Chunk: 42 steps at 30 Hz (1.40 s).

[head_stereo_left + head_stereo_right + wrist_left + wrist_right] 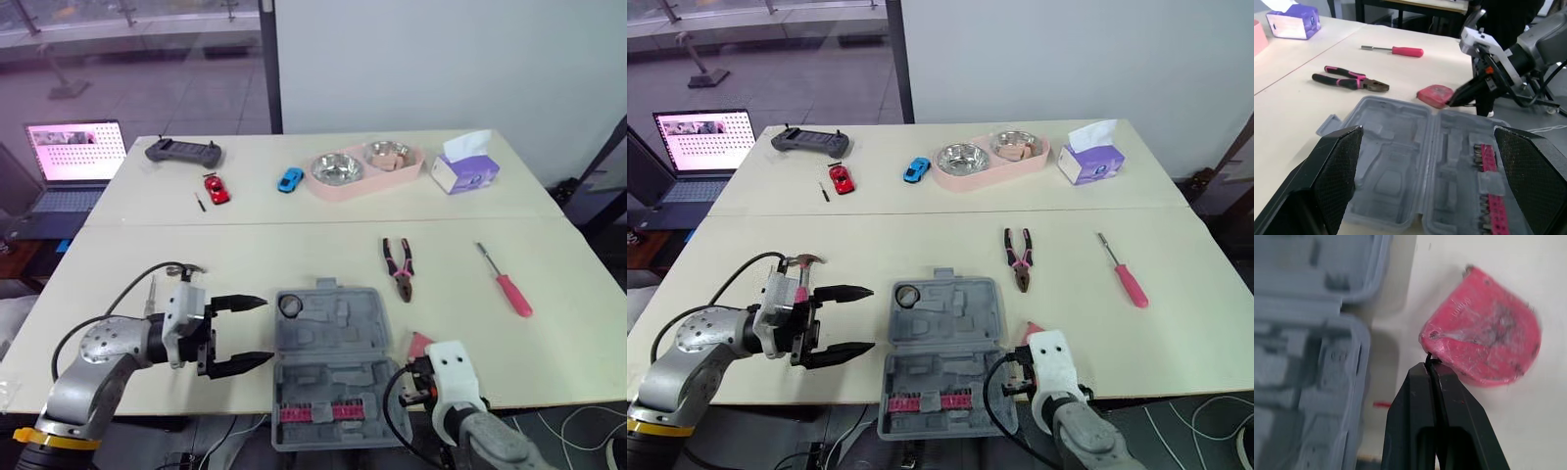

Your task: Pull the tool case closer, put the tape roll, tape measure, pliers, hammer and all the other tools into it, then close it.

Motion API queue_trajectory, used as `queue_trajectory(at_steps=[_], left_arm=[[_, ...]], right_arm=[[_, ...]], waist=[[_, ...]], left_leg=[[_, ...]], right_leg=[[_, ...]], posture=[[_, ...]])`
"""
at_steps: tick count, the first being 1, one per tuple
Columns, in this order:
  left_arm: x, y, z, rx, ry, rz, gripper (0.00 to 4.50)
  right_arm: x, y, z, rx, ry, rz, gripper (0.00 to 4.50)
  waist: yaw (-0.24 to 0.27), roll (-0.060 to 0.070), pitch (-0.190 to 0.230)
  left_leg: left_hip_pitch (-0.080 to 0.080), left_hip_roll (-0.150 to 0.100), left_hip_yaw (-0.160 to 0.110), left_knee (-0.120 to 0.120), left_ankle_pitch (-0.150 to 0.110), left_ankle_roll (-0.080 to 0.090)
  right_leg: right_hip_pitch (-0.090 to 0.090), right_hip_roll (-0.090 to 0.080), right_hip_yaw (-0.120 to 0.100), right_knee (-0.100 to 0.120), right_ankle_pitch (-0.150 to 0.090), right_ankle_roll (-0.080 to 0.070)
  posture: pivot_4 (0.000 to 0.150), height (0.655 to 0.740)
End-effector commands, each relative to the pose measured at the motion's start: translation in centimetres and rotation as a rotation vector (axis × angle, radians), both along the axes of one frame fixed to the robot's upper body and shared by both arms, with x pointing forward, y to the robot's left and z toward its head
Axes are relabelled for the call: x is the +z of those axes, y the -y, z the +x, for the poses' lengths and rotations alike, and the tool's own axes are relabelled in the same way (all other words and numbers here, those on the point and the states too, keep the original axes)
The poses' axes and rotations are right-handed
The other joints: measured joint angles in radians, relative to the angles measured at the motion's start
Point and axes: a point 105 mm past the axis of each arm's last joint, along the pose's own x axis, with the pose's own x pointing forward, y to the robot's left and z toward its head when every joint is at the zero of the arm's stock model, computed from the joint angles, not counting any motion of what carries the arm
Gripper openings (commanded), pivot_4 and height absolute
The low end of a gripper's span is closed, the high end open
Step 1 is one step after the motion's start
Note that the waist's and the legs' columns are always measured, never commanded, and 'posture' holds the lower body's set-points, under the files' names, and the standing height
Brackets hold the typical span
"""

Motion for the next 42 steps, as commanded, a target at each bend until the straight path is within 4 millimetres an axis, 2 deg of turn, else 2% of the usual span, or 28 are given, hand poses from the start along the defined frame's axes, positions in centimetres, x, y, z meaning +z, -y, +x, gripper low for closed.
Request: queue_trajectory(at_steps=[1,5,12,15,18,22,26,30,33,35,38,42], left_arm=[[0.5,-0.3,0.0,-0.012,0.046,-0.003,4.5],[0.0,-0.4,-0.2,-0.023,0.051,0.011,4.5],[-0.5,-0.5,-0.5,-0.04,0.049,0.03,4.5],[-0.5,-0.5,-0.5,-0.038,0.049,0.03,4.5],[-0.5,-0.5,-0.6,-0.039,0.049,0.032,4.5],[-0.6,-0.6,-0.5,-0.038,0.047,0.037,4.5],[-0.7,-0.7,-0.6,-0.034,0.043,0.04,4.5],[-0.8,-0.8,-0.7,-0.033,0.039,0.044,4.5],[-0.9,-0.7,-0.6,-0.034,0.035,0.047,4.5],[-0.9,-0.6,-0.5,-0.034,0.036,0.045,4.5],[-0.8,-0.6,-0.3,-0.037,0.04,0.045,4.5],[-0.5,-0.7,-0.3,-0.031,0.049,0.05,4.5]], right_arm=[[0.7,-0.1,-1.1,-0.033,0.003,0.017,0.04],[0.7,-0.3,-1.7,-0.024,-0.009,0.03,0.04],[0.7,-0.5,-1.6,-0.019,-0.006,0.046,0.04],[0.8,-0.3,-1.6,-0.022,-0.003,0.044,0.98],[1.0,0.0,-1.7,-0.022,-0.002,0.041,2.36],[1.6,0.6,-2.0,-0.002,0.002,0.03,4.41],[2.3,1.5,-2.1,0.027,0.007,0.018,4.47],[3.3,3.0,-1.5,0.137,0.019,-0.026,4.47],[5.7,3.1,0.5,0.47,0.094,-0.033,4.47],[6.5,3.3,1.2,0.688,0.099,-0.059,4.47],[7.0,3.3,1.6,0.986,0.089,-0.099,4.47],[6.6,3.5,3.1,1.183,0.08,-0.153,4.47]], waist=[[-0.001,0.0,0.0],[-0.003,0.0,0.0],[-0.002,-0.001,0.0],[-0.002,-0.001,0.0],[-0.002,-0.001,0.0],[-0.003,-0.001,0.0],[-0.005,-0.001,-0.001],[-0.006,-0.001,-0.001],[-0.012,0.0,0.0],[-0.015,0.0,0.0],[-0.012,-0.002,0.001],[-0.008,-0.002,0.002]], left_leg=[[0.0,0.0,0.0,0.0,-0.001,0.0],[0.0,0.0,-0.001,-0.001,-0.003,0.0],[0.0,0.0,-0.003,0.0,-0.003,0.0],[0.001,0.0,-0.003,0.0,-0.003,0.0],[0.001,0.0,-0.003,0.0,-0.003,0.0],[0.001,0.0,-0.003,0.0,-0.003,0.0],[0.002,0.0,-0.002,0.002,-0.003,0.001],[0.002,0.0,0.0,0.004,-0.003,0.001],[0.005,0.001,0.002,0.007,-0.002,0.0],[0.008,0.003,0.004,0.01,-0.002,0.0],[0.015,0.005,0.004,0.01,-0.002,0.0],[0.017,0.006,0.005,0.005,-0.002,0.0]], right_leg=[[0.0,0.0,0.0,0.0,-0.001,0.0],[0.004,0.001,0.0,0.0,-0.003,0.0],[0.006,0.001,-0.003,-0.001,-0.004,0.0],[0.006,0.001,-0.004,-0.001,-0.004,0.0],[0.007,0.001,-0.004,-0.001,-0.004,0.0],[0.007,0.001,-0.004,-0.001,-0.004,0.0],[0.008,0.001,-0.003,0.0,-0.004,0.0],[0.009,0.001,-0.002,0.0,-0.004,0.0],[0.012,0.001,-0.001,0.0,-0.006,-0.001],[0.017,0.0,-0.001,0.0,-0.006,-0.001],[0.024,-0.001,-0.001,0.0,-0.006,-0.001],[0.024,0.0,-0.002,-0.002,-0.006,-0.002]], posture=[[0.15,0.74],[0.15,0.74],[0.15,0.74],[0.15,0.74],[0.15,0.74],[0.15,0.74],[0.15,0.74],[0.15,0.74],[0.15,0.74],[0.15,0.74],[0.15,0.74],[0.15,0.74]])
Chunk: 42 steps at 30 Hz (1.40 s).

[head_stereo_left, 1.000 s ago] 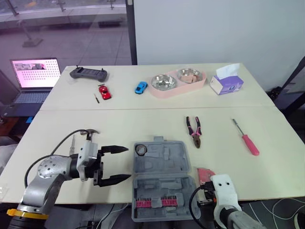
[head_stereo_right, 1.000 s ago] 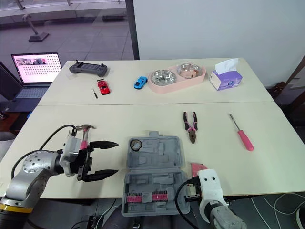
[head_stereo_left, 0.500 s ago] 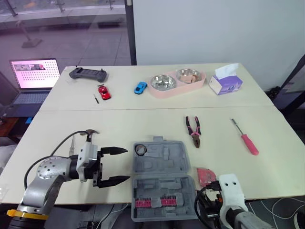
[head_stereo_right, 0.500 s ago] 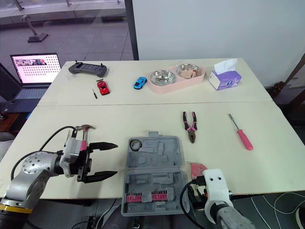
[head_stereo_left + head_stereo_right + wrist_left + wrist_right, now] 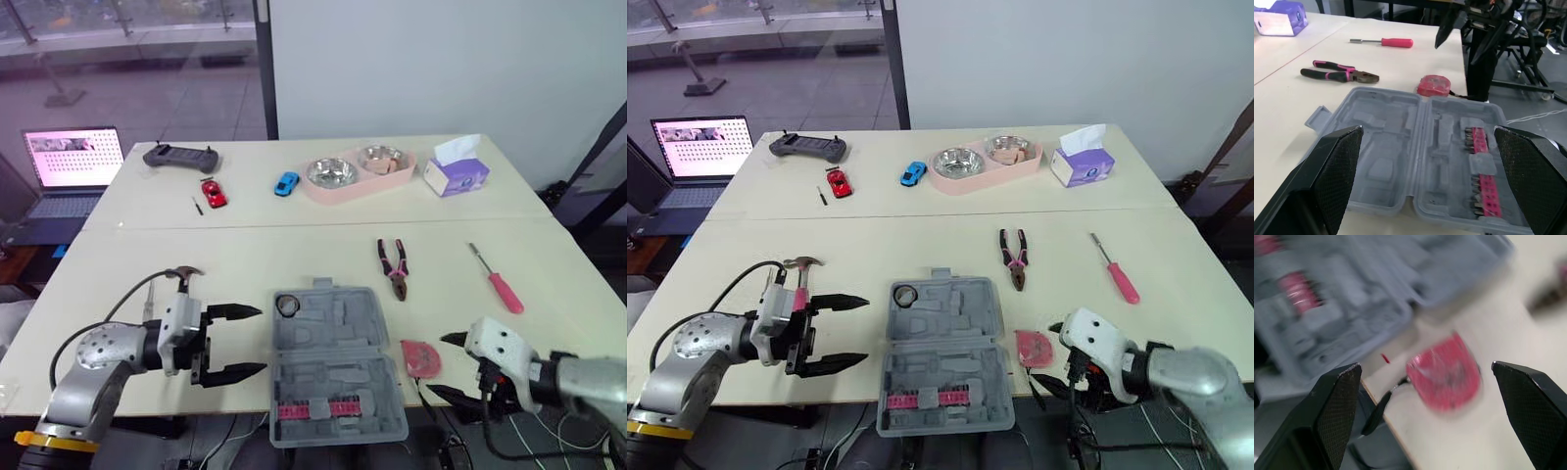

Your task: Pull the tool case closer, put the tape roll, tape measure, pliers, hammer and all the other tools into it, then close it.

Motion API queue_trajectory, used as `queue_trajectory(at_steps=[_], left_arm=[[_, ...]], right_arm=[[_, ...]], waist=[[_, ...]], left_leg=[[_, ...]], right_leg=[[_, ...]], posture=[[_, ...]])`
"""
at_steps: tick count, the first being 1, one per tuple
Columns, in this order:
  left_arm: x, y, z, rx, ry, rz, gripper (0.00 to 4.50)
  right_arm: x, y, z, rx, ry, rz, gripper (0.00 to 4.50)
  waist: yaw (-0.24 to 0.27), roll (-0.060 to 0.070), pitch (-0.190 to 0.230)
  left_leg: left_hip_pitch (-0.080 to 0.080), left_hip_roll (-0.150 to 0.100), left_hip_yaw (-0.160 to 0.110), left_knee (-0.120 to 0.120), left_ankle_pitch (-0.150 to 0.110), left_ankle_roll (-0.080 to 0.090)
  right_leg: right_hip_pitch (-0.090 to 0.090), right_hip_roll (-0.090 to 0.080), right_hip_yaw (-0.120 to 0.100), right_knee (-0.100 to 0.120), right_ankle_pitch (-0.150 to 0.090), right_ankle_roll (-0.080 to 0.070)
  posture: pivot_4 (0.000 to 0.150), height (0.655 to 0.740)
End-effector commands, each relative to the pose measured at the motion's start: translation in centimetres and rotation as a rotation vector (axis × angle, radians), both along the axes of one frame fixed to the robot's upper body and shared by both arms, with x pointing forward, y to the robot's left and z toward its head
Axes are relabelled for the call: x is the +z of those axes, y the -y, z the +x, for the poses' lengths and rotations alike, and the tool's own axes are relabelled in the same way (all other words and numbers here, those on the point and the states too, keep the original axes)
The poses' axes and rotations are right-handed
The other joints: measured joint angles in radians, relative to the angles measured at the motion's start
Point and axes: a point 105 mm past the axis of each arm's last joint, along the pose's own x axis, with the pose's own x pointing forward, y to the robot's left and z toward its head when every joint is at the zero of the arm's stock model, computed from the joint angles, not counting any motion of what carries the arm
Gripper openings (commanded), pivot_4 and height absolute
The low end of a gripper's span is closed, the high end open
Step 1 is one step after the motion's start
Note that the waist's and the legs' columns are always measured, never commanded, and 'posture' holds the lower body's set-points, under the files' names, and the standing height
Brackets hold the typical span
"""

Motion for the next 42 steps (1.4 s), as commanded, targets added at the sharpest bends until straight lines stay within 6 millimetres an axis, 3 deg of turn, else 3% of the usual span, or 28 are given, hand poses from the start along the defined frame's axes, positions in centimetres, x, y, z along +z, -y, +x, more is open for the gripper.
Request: queue_trajectory(at_steps=[1,8,14,27,30,31,32,36,42], left_arm=[[0.7,-0.1,0.0,0.0,0.036,0.008,4.5],[0.8,-0.4,-0.7,0.039,0.038,0.012,4.5],[0.7,-0.5,-1.2,0.055,0.038,0.017,4.5],[0.9,-0.6,-1.0,0.074,0.041,0.028,4.5],[1.0,-0.6,-1.0,0.074,0.043,0.03,4.5],[1.0,-0.6,-0.9,0.074,0.043,0.03,4.5],[1.1,-0.6,-0.9,0.073,0.042,0.031,4.5],[1.1,-0.6,-0.9,0.074,0.041,0.032,4.5],[1.1,-0.8,-0.7,0.091,0.042,0.036,4.5]], right_arm=[[-0.4,-0.1,0.7,0.175,0.005,-0.046,4.47],[-2.6,1.3,3.1,0.347,0.023,-0.229,4.47],[-4.0,1.0,4.6,0.325,0.019,-0.247,4.47],[-5.1,1.0,4.9,0.299,-0.018,-0.223,4.47],[-5.2,0.8,4.8,0.303,-0.022,-0.215,3.67],[-5.2,0.8,4.8,0.303,-0.024,-0.211,3.11],[-5.2,0.7,4.7,0.303,-0.025,-0.207,2.84],[-4.7,0.4,4.8,0.302,-0.019,-0.185,2.84],[-1.0,-0.2,5.7,0.295,0.021,-0.164,2.84]], waist=[[0.001,0.0,0.0],[0.003,0.0,0.0],[0.002,0.0,0.0],[0.002,0.001,0.0],[0.002,0.001,0.0],[0.002,0.001,0.0],[0.002,0.001,0.0],[0.002,0.001,0.0],[0.001,0.002,0.0]], left_leg=[[-0.001,0.0,0.0,0.0,0.0,0.0],[-0.011,-0.003,0.0,0.0,0.0,0.001],[-0.012,-0.003,0.0,0.002,0.001,-0.001],[-0.012,-0.003,0.0,0.002,0.001,-0.002],[-0.012,-0.003,0.0,0.002,0.001,-0.002],[-0.012,-0.003,0.0,0.002,0.001,-0.002],[-0.012,-0.003,0.0,0.002,0.001,-0.002],[-0.012,-0.003,0.0,0.002,0.001,-0.002],[-0.012,-0.003,0.0,0.002,0.001,-0.002]], right_leg=[[-0.001,0.0,0.0,0.0,0.002,-0.003],[-0.01,-0.001,0.0,0.0,0.004,-0.001],[-0.011,-0.001,0.0,0.0,0.004,-0.005],[-0.012,0.0,0.0,0.001,0.004,-0.006],[-0.012,0.0,0.001,0.001,0.004,-0.006],[-0.012,0.0,0.001,0.001,0.004,-0.006],[-0.012,0.0,0.001,0.001,0.004,-0.006],[-0.012,0.0,0.001,0.001,0.005,-0.006],[-0.012,0.0,0.001,0.002,0.005,-0.006]], posture=[[0.15,0.74],[0.15,0.74],[0.15,0.74],[0.15,0.74],[0.15,0.74],[0.15,0.74],[0.15,0.74],[0.15,0.74],[0.15,0.74]])
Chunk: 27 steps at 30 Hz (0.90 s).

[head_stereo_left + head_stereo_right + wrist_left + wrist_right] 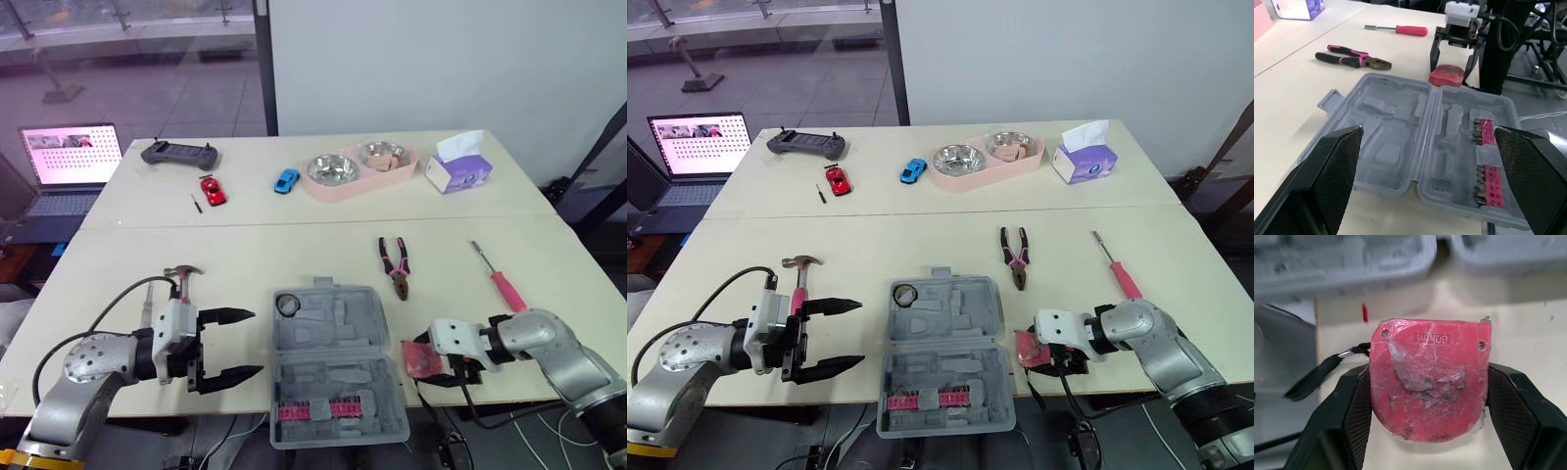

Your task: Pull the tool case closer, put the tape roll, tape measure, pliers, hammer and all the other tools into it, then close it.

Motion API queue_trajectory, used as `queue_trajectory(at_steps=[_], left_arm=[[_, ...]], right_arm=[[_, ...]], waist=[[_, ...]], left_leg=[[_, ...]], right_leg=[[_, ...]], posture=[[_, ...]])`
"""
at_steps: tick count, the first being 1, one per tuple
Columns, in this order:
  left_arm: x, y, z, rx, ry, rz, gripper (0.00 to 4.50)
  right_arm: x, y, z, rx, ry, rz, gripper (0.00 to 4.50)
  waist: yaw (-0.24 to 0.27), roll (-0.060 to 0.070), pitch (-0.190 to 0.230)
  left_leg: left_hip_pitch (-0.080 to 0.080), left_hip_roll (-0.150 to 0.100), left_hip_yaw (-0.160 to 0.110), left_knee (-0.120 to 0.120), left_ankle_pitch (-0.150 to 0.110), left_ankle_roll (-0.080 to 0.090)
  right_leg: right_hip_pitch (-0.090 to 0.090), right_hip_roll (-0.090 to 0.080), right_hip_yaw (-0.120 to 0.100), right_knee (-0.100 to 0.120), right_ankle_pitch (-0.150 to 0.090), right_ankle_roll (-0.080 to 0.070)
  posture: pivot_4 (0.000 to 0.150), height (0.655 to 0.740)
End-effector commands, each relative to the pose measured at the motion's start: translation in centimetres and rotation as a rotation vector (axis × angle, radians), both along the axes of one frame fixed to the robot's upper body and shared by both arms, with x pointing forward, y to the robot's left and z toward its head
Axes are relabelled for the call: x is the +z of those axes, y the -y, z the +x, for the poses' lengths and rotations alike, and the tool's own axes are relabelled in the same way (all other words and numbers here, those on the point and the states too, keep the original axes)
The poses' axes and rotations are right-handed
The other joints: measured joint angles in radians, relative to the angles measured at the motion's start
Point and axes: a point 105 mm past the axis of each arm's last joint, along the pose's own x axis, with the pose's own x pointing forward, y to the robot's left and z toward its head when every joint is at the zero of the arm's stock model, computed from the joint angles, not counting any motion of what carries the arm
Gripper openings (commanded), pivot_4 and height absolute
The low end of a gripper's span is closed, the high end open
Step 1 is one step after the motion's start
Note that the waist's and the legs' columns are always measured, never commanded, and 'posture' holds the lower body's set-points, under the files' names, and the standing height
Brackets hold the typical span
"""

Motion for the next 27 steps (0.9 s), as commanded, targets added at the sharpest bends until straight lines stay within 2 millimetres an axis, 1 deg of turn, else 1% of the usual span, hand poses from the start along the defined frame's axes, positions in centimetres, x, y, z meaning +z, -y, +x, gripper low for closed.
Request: queue_trajectory(at_steps=[1,4,5,6,9,12,15,19,21,27], left_arm=[[1.2,-0.3,0.2,0.006,0.051,0.01,4.5],[1.1,-0.5,0.6,0.018,0.053,0.012,4.5],[1.0,-0.5,0.8,0.019,0.052,0.012,4.5],[0.9,-0.5,0.9,0.02,0.052,0.012,4.5],[0.8,-0.5,1.4,0.018,0.058,0.011,4.5],[0.8,-0.4,1.6,0.012,0.064,0.014,4.5],[0.6,-0.4,1.7,0.003,0.067,0.024,4.5],[0.6,-0.4,1.8,0.012,0.067,0.014,4.5],[0.6,-0.4,1.8,0.018,0.068,0.008,4.5],[0.5,0.0,1.6,0.03,0.066,-0.01,4.5]], right_arm=[[4.3,-0.6,1.2,0.007,0.078,0.02,2.84],[8.2,-2.3,2.8,0.011,0.119,0.012,2.84],[8.8,-3.0,3.2,0.026,0.124,-0.012,2.84],[9.0,-3.9,3.8,0.024,0.123,-0.033,2.84],[9.1,-6.3,5.7,0.021,0.149,-0.078,2.84],[8.8,-8.1,6.6,0.046,0.14,-0.125,2.84],[8.2,-9.2,6.6,0.101,0.112,-0.221,2.84],[8.0,-10.6,7.0,0.086,0.101,-0.267,2.84],[7.8,-10.9,7.4,0.08,0.117,-0.29,2.84],[6.5,-10.8,8.3,0.081,0.132,-0.365,2.84]], waist=[[0.0,0.0,0.0],[-0.001,0.001,0.001],[-0.003,0.001,0.001],[-0.005,0.001,0.001],[-0.007,0.0,0.0],[-0.004,0.0,0.0],[-0.003,0.0,0.0],[-0.005,0.0,0.0],[-0.011,0.0,0.0],[-0.029,0.0,0.0]], left_leg=[[0.0,0.0,0.0,0.0,0.0,0.0],[0.0,0.0,0.0,0.0,0.0,0.0],[-0.001,0.0,0.0,0.0,0.0,0.0],[-0.001,0.001,0.0,0.0,0.0,-0.001],[-0.001,0.002,-0.001,-0.001,0.0,-0.001],[-0.003,0.001,-0.002,-0.002,0.001,-0.001],[-0.005,-0.001,-0.001,-0.002,0.001,-0.001],[-0.006,-0.002,-0.001,-0.002,0.001,-0.001],[-0.005,-0.002,-0.001,-0.002,0.001,-0.001],[-0.004,-0.002,-0.002,-0.002,0.002,-0.004]], right_leg=[[0.0,0.0,0.0,0.0,0.0,0.0],[-0.001,0.0,0.0,0.0,0.0,-0.001],[-0.002,0.0,0.001,0.0,0.001,-0.001],[-0.002,0.0,0.001,0.001,0.001,-0.001],[-0.003,0.001,0.0,0.001,0.001,-0.002],[-0.005,0.003,0.0,0.001,0.003,0.002],[-0.007,0.001,0.0,0.001,0.003,0.002],[-0.007,0.0,0.0,0.0,0.004,0.002],[-0.008,0.0,0.0,0.001,0.004,0.002],[-0.007,0.001,0.0,0.004,0.004,0.002]], posture=[[0.15,0.74],[0.15,0.74],[0.15,0.74],[0.15,0.74],[0.15,0.74],[0.15,0.74],[0.15,0.74],[0.15,0.74],[0.15,0.74],[0.15,0.74]])
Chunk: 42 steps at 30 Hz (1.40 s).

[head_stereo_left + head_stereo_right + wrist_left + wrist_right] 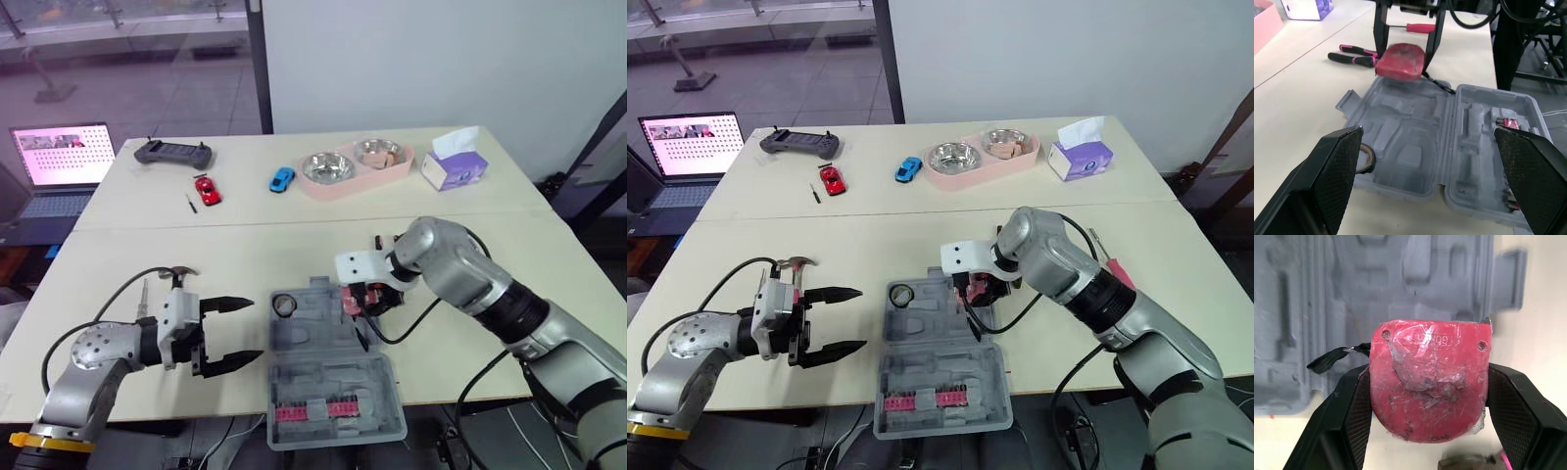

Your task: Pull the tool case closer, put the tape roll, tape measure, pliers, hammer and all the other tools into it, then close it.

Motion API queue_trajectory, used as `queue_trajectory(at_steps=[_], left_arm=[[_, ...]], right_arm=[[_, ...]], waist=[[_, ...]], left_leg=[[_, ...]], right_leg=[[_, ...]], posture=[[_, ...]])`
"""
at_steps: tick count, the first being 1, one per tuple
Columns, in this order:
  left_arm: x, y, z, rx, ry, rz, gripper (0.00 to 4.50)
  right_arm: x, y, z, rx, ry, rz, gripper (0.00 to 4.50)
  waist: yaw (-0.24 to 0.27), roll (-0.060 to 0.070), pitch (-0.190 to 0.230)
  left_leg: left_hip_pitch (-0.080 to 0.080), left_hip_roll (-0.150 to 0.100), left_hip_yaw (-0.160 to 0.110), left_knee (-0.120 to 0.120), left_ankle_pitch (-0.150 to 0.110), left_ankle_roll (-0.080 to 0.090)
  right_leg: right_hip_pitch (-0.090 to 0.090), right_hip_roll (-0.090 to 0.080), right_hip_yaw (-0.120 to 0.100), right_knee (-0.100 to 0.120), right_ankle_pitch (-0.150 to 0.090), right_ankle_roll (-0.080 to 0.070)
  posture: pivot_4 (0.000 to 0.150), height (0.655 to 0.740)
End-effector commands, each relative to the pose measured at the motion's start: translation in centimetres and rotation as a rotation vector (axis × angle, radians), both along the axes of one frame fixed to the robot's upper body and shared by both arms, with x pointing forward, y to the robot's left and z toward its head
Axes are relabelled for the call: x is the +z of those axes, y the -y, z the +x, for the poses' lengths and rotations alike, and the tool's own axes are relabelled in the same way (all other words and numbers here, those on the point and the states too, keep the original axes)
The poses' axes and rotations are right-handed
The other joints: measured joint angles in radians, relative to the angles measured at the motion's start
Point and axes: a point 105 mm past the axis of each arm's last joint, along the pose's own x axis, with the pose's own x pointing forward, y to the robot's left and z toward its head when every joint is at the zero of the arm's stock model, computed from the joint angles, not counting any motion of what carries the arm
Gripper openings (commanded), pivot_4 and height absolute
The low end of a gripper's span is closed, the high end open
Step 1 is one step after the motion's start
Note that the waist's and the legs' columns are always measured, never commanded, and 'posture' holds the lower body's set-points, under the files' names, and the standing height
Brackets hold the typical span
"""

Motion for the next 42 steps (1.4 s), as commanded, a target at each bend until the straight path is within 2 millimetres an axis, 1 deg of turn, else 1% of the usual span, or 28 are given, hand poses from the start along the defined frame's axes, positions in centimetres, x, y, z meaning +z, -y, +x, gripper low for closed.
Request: queue_trajectory(at_steps=[1,5,8,16,23,31,33,34,35,39,42], left_arm=[[0.7,0.2,-0.1,0.0,0.038,-0.011,4.5],[0.7,0.2,-0.3,0.007,0.038,-0.013,4.5],[0.8,0.2,-0.3,0.013,0.038,-0.017,4.5],[0.9,0.1,-0.3,0.021,0.04,-0.014,4.5],[0.9,0.1,-0.3,0.024,0.041,-0.016,4.5],[1.0,0.2,-0.4,0.026,0.041,-0.019,4.5],[1.0,0.3,-0.4,0.024,0.04,-0.021,4.5],[1.0,0.4,-0.5,0.022,0.039,-0.022,4.5],[1.0,0.5,-0.5,0.021,0.038,-0.024,4.5],[1.0,0.7,-0.6,0.017,0.035,-0.029,4.5],[1.0,0.9,-0.6,0.012,0.033,-0.031,4.5]], right_arm=[[0.3,-0.3,0.7,0.017,0.044,-0.022,2.84],[-0.8,-0.2,1.1,0.01,0.041,-0.038,2.84],[-1.4,-0.6,1.1,0.013,0.035,-0.024,2.84],[-2.6,-1.0,1.9,0.043,0.042,-0.025,2.84],[-2.7,-1.9,2.1,0.072,0.05,-0.003,2.84],[-2.7,-1.8,2.0,0.097,0.048,-0.012,2.84],[-2.5,-2.0,2.0,0.102,0.053,-0.005,3.86],[-2.2,-2.1,2.0,0.103,0.062,0.005,4.22],[-1.7,-2.3,2.0,0.1,0.07,0.018,4.48],[0.0,-2.6,1.9,0.092,0.092,0.06,4.48],[1.3,-2.3,1.8,0.067,0.113,0.092,4.48]], waist=[[-0.005,0.0,0.0],[-0.018,0.0,0.0],[-0.022,0.0,0.0],[-0.023,0.0,0.0],[-0.022,0.0,0.0],[-0.022,0.0,0.0],[-0.022,0.0,0.0],[-0.023,0.0,0.0],[-0.023,0.0,0.0],[-0.023,0.0,0.0],[-0.023,0.0,0.0]], left_leg=[[0.0,0.0,0.0,0.0,0.0,0.0],[0.001,0.001,0.0,0.0,0.001,-0.002],[0.001,0.0,0.0,0.0,0.001,-0.002],[0.001,0.001,0.001,0.0,0.002,-0.002],[0.001,0.0,0.001,0.0,0.002,-0.003],[0.001,0.0,0.001,0.0,0.002,-0.003],[0.001,0.0,0.001,0.0,0.002,-0.003],[0.001,0.0,0.001,0.0,0.002,-0.003],[0.001,0.0,0.001,0.0,0.002,-0.003],[0.001,0.001,0.001,0.0,0.002,-0.003],[0.001,0.001,0.001,0.0,0.002,-0.003]], right_leg=[[0.0,0.0,0.0,0.001,0.0,0.0],[-0.002,0.001,0.0,0.005,0.0,0.0],[-0.004,0.0,0.001,0.01,0.0,0.0],[-0.006,0.001,0.003,0.01,0.0,0.0],[-0.005,0.001,0.003,0.01,0.0,0.0],[-0.005,0.001,0.003,0.01,0.0,0.0],[-0.006,0.001,0.003,0.01,0.0,0.0],[-0.005,0.001,0.003,0.01,0.0,0.0],[-0.005,0.001,0.003,0.01,0.0,0.0],[-0.006,0.002,0.004,0.011,0.0,0.0],[-0.006,0.002,0.004,0.011,0.0,0.0]], posture=[[0.15,0.74],[0.15,0.74],[0.15,0.74],[0.15,0.74],[0.15,0.74],[0.15,0.74],[0.15,0.74],[0.15,0.74],[0.15,0.74],[0.15,0.74],[0.15,0.74]])
